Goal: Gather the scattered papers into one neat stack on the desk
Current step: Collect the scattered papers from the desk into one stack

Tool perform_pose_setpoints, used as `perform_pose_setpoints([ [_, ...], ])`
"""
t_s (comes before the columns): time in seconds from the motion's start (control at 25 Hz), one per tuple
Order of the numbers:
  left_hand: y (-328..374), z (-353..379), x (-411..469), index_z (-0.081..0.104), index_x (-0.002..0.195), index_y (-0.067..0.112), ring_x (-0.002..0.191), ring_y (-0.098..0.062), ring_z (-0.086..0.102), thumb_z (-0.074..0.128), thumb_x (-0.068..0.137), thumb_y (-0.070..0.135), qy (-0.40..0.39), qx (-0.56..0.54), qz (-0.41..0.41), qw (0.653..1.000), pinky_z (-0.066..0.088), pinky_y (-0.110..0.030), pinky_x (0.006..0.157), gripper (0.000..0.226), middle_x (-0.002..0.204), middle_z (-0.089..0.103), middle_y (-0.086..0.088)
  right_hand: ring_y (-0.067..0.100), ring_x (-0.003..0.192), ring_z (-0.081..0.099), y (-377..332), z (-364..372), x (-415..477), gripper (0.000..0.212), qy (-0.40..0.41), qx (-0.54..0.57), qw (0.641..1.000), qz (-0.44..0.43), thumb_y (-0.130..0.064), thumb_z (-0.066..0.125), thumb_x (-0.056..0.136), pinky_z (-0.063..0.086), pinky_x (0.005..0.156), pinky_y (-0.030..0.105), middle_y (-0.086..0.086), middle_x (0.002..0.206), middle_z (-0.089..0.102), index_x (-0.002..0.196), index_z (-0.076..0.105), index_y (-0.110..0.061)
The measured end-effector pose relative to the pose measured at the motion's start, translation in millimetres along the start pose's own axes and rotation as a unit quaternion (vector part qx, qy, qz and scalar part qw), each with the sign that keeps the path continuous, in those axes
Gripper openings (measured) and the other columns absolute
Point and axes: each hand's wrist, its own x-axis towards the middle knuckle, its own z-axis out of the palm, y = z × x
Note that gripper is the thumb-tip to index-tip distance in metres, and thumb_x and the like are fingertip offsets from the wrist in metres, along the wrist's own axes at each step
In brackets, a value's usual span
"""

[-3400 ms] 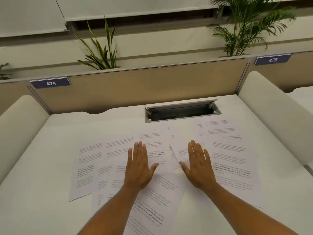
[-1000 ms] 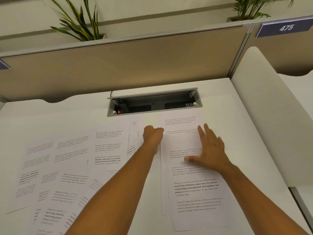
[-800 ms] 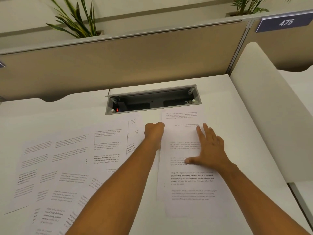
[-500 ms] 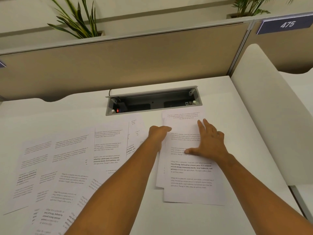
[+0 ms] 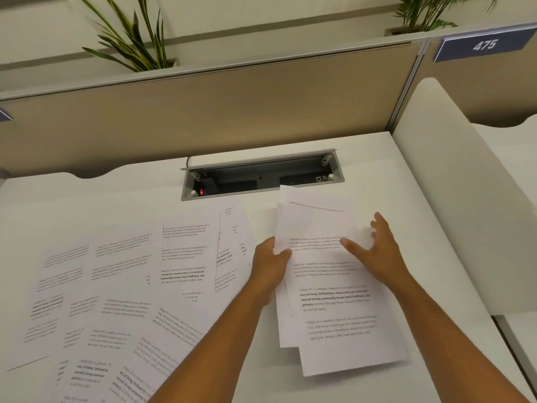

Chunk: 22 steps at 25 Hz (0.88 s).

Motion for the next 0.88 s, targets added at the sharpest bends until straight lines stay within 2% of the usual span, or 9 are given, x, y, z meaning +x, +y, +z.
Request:
perform_pose_setpoints([
  [0.16,-19.2,-21.5,-27.6,0.076,0.122,0.030,0.102,-0.014,0.081,0.067,0.104,0.039,0.023,-0.039,0.015,0.999,0.067,-0.038,0.087,0.022,0.113,0.084,0.012,0.023,0.109,0.076,-3.3,-12.9,-42.7,0.075,-0.107,0.202,0.972,0.061,-0.036,0.090,0.083,0.060,0.098,0.050,0.003,0.135,0.074,0.147,0.055,-0.020],
  [0.24,-21.8,-25.2,-39.9,0.074,0.118,0.031,0.099,-0.010,0.080,0.061,0.106,0.045,0.046,-0.014,0.036,0.998,0.064,-0.027,0.078,0.021,0.112,0.082,0.013,0.025,0.098,0.082,-8.0,-5.9,-60.7,0.039,-0.136,0.198,0.970,0.037,-0.025,0.085,0.089,0.064,0.092,0.056,0.002,0.117,0.083,0.125,0.072,-0.022],
  [0.32,-16.6,-27.2,-51.3,0.066,0.120,0.038,0.100,-0.006,0.077,0.062,0.108,0.036,0.047,-0.003,0.076,0.996,0.062,-0.019,0.071,0.013,0.116,0.077,0.016,0.017,0.089,0.083,-20.2,1.8,-76.5,0.020,-0.095,0.177,0.980,-0.005,-0.021,0.079,0.095,0.069,0.081,0.046,0.001,0.110,0.084,0.113,0.076,-0.029],
  [0.44,3.3,-31.3,-68.9,0.070,0.112,0.041,0.096,-0.009,0.080,0.067,0.105,0.026,0.082,-0.022,0.162,0.983,0.064,-0.018,0.066,0.017,0.107,0.081,0.014,0.009,0.083,0.081,-49.1,-4.5,-95.2,0.017,0.011,0.195,0.977,-0.086,-0.026,0.077,0.097,0.066,0.063,0.026,-0.009,0.101,0.084,0.100,0.076,-0.043],
  [0.64,34.8,-35.4,-113.4,0.074,0.104,0.051,0.093,-0.007,0.079,0.059,0.105,0.047,0.125,-0.084,0.318,0.936,0.062,-0.017,0.064,0.016,0.098,0.080,0.020,0.006,0.099,0.076,-88.9,-26.7,-134.3,0.021,0.103,0.275,0.930,-0.221,-0.041,0.073,0.095,0.062,0.068,0.015,-0.022,0.110,0.078,0.117,0.073,-0.040],
  [0.72,29.3,-38.6,-124.0,0.071,0.114,0.052,0.103,-0.012,0.077,0.061,0.099,0.059,0.127,-0.096,0.333,0.929,0.065,-0.021,0.070,0.020,0.104,0.079,0.018,0.005,0.102,0.075,-92.5,-25.9,-146.6,0.027,0.099,0.276,0.926,-0.238,-0.042,0.073,0.094,0.063,0.072,0.016,-0.025,0.112,0.077,0.121,0.069,-0.044],
  [0.76,24.9,-39.4,-128.9,0.068,0.126,0.046,0.110,-0.017,0.076,0.062,0.095,0.066,0.134,-0.097,0.329,0.930,0.067,-0.026,0.077,0.037,0.112,0.078,0.014,0.004,0.103,0.074,-90.2,-23.2,-152.4,0.032,0.087,0.284,0.927,-0.230,-0.042,0.075,0.091,0.063,0.074,0.016,-0.026,0.112,0.077,0.122,0.067,-0.047],
  [0.8,18.6,-39.4,-132.4,0.063,0.136,0.037,0.115,-0.019,0.074,0.062,0.095,0.066,0.140,-0.099,0.319,0.932,0.067,-0.028,0.081,0.051,0.118,0.076,0.011,0.003,0.104,0.074,-85.4,-19.4,-156.5,0.037,0.074,0.296,0.928,-0.215,-0.042,0.078,0.089,0.063,0.076,0.016,-0.027,0.113,0.077,0.122,0.065,-0.048],
  [0.88,4.7,-36.6,-138.1,0.057,0.143,0.033,0.118,-0.015,0.072,0.062,0.099,0.054,0.132,-0.104,0.314,0.934,0.066,-0.023,0.077,0.049,0.121,0.073,0.014,0.003,0.105,0.074,-71.5,-10.1,-162.6,0.042,0.055,0.299,0.935,-0.183,-0.043,0.081,0.085,0.064,0.075,0.018,-0.025,0.114,0.076,0.122,0.064,-0.050],
])
